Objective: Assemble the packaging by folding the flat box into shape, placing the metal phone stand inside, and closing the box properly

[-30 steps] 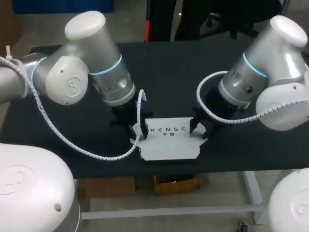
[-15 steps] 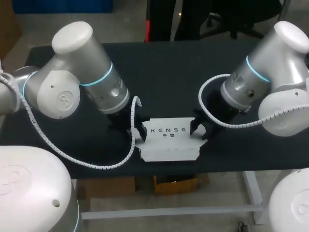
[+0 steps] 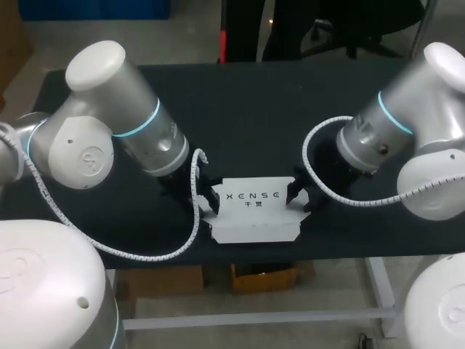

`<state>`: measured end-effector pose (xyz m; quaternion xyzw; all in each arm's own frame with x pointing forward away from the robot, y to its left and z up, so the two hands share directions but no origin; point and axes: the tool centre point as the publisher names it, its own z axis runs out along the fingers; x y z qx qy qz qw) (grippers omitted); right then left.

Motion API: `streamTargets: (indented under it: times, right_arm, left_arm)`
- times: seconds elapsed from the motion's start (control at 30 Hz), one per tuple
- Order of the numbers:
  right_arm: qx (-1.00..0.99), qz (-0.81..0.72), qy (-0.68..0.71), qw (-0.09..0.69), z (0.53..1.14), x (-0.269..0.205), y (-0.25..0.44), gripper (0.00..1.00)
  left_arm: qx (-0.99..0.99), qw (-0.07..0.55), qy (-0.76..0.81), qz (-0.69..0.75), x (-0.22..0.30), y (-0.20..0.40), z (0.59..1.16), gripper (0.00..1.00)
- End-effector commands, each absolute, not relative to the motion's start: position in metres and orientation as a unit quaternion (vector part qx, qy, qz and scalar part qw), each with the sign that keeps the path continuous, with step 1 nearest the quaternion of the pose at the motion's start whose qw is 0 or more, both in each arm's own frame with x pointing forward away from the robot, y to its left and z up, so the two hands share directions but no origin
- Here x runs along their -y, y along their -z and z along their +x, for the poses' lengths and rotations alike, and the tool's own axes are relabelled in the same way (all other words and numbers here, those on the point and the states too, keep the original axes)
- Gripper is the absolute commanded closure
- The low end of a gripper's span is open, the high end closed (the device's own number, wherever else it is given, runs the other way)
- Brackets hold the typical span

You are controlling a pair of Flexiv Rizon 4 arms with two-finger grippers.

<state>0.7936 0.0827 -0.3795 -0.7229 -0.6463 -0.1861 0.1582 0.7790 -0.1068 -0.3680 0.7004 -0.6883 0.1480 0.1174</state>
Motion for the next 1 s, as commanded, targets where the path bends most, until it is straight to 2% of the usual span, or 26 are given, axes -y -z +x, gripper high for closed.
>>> streamTargets:
  times: [0.03,1.0]
  right_arm:
    - [0.646,-0.723,0.193,0.151,0.7917,-0.0852,0.383,0.46]
    - [0.646,-0.699,0.262,0.161,0.7871,-0.0806,0.3929,0.47]
  left_arm:
    - [0.688,0.121,-0.15,0.699,0.1098,0.37,0.781,0.63]
    - [0.642,0.145,-0.166,0.734,0.1134,0.3781,0.78,0.62]
